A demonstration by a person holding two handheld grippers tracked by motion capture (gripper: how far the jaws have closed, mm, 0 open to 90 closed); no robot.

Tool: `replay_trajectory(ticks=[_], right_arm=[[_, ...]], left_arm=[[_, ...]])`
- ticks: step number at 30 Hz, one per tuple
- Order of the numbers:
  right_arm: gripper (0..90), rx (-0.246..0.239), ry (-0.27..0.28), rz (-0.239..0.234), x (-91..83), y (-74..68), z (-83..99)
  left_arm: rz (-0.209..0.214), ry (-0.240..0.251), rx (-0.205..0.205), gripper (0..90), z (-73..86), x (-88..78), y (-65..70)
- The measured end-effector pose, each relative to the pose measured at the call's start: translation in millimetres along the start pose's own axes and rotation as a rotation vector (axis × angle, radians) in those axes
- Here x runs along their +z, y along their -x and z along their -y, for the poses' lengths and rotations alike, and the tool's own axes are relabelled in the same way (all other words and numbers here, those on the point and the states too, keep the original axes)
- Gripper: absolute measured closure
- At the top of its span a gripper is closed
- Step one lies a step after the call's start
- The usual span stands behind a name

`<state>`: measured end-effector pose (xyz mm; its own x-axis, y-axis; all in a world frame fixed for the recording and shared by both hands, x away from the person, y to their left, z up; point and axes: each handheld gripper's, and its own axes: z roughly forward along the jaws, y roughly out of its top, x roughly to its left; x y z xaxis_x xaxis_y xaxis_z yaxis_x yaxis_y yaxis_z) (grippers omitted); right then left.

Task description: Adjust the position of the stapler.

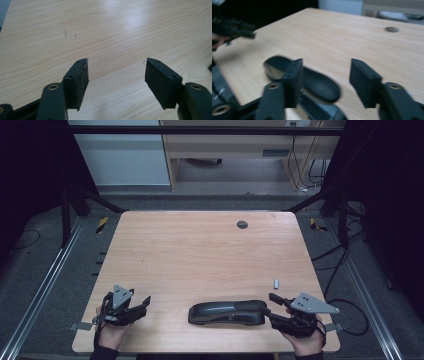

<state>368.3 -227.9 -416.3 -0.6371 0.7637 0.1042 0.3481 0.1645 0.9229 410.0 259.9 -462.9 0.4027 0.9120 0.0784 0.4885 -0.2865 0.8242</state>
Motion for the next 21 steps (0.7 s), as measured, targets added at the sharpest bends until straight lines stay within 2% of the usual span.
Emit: replay_trajectory(ticks=[1, 2, 5, 8, 9, 13, 14, 15, 18, 19, 21], right_arm=[[31.8, 0.016, 0.026, 0.056, -5.6, 6.7, 0.0], [31.8, 0.016, 0.026, 0.056, -5.6, 6.7, 0.0], [25.5, 0.030, 0.036, 0.136, -10.9, 17.2, 2.6], [21.4, 0.057, 0.013, 0.217, -11.8, 31.6, 10.0], [21.0, 0.063, 0.006, 0.227, -11.4, 35.4, 12.5], [18.1, 0.092, -0.048, 0.286, -5.1, 56.9, 29.5], [18.1, 0.100, -0.084, 0.310, -1.3, 64.6, 37.0], [18.1, 0.100, -0.084, 0.310, -1.3, 64.6, 37.0], [19.2, 0.091, -0.174, 0.346, 7.4, 77.9, 51.3], [20.7, 0.096, -0.219, 0.347, 11.6, 84.6, 59.2], [20.6, 0.092, -0.232, 0.352, 12.3, 86.7, 61.5]], left_arm=[[0.005, -0.001, 0.002, 35.5, -0.3, 0.1, 0.1], [0.005, -0.002, 0.004, 35.5, -0.3, 0.2, 0.3], [0.004, -0.010, 0.012, 35.5, -0.9, 0.0, 0.6], [0.011, -0.007, 0.003, 34.9, -1.7, -0.6, -0.1], [0.012, -0.006, -0.005, 34.1, -2.0, -0.7, -0.1], [0.018, 0.004, -0.008, 32.4, -3.1, -1.3, 0.6], [0.022, 0.005, -0.007, 31.7, -3.5, -1.5, 0.7], [0.022, 0.007, -0.004, 31.7, -4.0, -1.8, 1.1], [0.025, 0.008, 0.002, 30.6, -4.7, -2.4, 3.3], [0.029, 0.006, 0.004, 30.5, -4.8, -2.6, 4.0], [0.036, 0.014, -0.002, 30.5, -5.2, -3.0, 5.6]])
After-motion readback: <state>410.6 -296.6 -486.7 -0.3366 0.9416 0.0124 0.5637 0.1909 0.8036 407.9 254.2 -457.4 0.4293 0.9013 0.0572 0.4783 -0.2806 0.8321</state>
